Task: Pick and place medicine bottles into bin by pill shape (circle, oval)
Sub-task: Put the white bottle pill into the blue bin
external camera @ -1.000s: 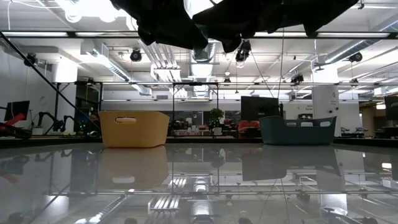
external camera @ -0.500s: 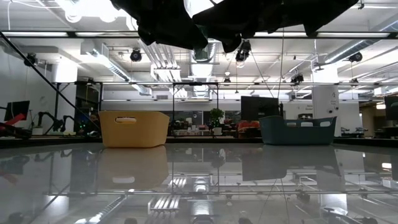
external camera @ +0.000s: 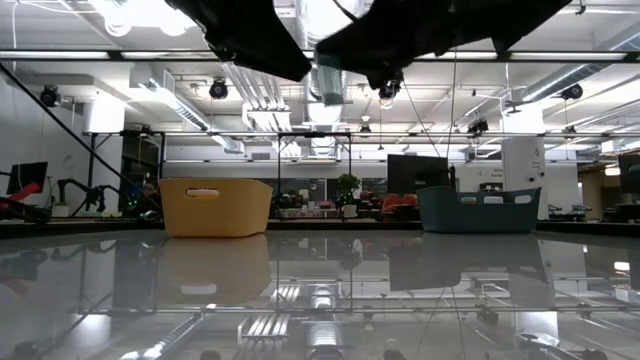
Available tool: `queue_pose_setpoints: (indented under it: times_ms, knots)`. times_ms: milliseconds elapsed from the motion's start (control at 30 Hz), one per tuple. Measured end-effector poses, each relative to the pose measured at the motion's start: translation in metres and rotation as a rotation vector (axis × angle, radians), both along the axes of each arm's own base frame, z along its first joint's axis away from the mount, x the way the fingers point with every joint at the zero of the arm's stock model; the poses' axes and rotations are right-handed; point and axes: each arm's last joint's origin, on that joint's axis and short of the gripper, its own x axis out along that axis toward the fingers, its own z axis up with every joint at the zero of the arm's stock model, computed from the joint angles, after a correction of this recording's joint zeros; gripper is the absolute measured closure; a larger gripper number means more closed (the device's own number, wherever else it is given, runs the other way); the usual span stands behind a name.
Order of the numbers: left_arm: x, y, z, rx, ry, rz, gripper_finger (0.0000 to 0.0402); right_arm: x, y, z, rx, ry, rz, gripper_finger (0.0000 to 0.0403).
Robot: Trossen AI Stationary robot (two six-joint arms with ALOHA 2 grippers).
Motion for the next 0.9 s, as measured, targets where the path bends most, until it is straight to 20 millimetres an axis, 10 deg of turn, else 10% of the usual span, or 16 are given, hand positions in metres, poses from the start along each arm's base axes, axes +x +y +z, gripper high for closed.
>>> queue_pose_setpoints:
  times_ms: [333,900]
  knots:
    - [-0.029,0.009,0.011,0.004,-0.064,0.030,0.0178,-0.028,-0.036,-0.001,-0.001,0.022,-0.318,0.0287]
    - [-0.044,0.017,0.001,0.075,-0.077,0.119,0.0178,-0.136,-0.101,-0.041,0.133,-0.081,-1.169,0.0286]
